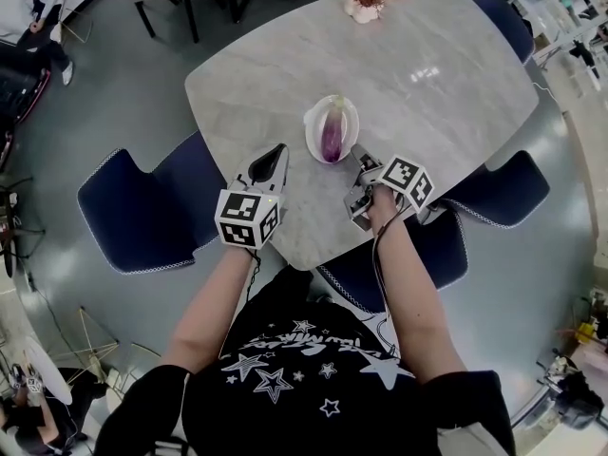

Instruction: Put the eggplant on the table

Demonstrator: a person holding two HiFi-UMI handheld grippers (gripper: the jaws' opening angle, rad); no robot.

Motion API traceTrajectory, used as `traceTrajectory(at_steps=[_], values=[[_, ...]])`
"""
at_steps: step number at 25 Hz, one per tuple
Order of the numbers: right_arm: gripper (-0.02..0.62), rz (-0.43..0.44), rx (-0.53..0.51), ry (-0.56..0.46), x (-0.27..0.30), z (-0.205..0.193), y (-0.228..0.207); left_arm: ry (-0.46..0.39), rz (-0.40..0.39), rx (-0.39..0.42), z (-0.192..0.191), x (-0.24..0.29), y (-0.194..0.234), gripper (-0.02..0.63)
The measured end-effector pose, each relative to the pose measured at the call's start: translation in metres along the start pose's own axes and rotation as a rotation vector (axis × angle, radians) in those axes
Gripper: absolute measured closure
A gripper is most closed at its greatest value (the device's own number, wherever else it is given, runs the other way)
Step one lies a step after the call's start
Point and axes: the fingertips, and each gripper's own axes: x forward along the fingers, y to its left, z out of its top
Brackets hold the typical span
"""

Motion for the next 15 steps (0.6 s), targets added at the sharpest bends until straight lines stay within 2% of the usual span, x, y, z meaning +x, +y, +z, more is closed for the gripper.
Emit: traceTrajectory(at_steps=[7,15], values=[[0.492,0.093,0.015,-0.022,-0.046,-0.004,0.015,-0.029,-0.011,0.013,0.009,-0.022,-0.034,0.598],[0.494,0.180,-0.103,0.002,-0.117,-0.025,0.048,-0.085,-0.030,0.038,0.025,-0.064,-0.090,0.598]])
